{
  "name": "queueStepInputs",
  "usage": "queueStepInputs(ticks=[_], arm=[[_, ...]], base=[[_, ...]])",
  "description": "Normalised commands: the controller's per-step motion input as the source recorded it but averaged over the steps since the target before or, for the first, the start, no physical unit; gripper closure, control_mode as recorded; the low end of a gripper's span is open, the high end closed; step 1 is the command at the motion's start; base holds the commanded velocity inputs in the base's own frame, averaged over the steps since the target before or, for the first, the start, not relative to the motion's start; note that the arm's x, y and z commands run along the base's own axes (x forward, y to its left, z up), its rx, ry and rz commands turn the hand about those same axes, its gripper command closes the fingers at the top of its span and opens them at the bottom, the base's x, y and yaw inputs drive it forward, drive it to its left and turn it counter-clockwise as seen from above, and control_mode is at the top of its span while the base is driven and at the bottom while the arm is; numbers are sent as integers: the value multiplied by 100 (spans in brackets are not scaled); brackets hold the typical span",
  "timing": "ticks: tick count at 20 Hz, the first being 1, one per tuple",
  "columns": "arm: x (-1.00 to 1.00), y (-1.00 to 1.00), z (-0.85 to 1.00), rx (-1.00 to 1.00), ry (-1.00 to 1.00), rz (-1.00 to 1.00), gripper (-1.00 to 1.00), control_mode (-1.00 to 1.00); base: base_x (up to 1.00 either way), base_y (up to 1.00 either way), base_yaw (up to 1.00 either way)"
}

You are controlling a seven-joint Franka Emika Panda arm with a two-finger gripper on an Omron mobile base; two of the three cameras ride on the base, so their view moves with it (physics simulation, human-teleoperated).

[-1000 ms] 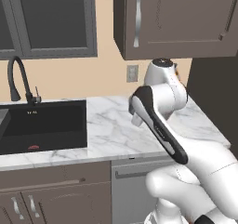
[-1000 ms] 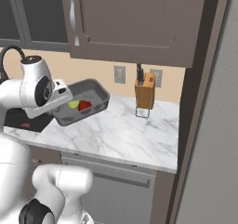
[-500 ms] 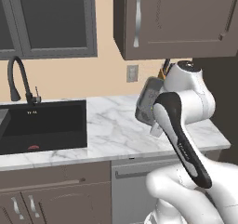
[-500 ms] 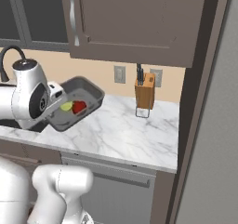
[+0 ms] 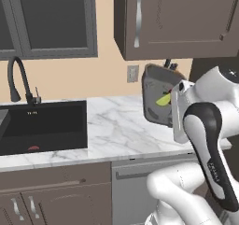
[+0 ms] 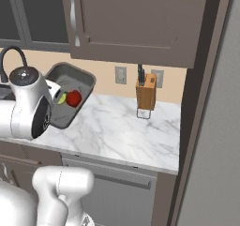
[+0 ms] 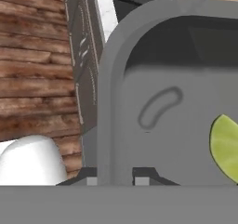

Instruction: Take the bell pepper and lemon wedge out of the freezer and place them in the tupperware container on the counter. Then put the tupperware containing the vegetables back in the freezer.

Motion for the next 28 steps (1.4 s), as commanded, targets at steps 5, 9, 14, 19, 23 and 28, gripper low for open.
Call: queueStepInputs(ticks=[5, 9, 14, 19, 23, 28], arm=[[-51, -30, 48, -1, -9, 6, 100, -100], [-32, -22, 41, -1, -2, 0, 100, -100], [-12, -7, 21, -5, 0, 0, 100, -100], [0, 0, 0, -7, 0, -1, 100, -100], [0, -3, 0, -9, 0, -1, 100, -100], [0, -13, 0, -8, 0, 0, 100, -100]], base=[[0, 0, 0], [0, 0, 0], [0, 0, 0], [0, 0, 0], [0, 0, 0], [0, 0, 0]])
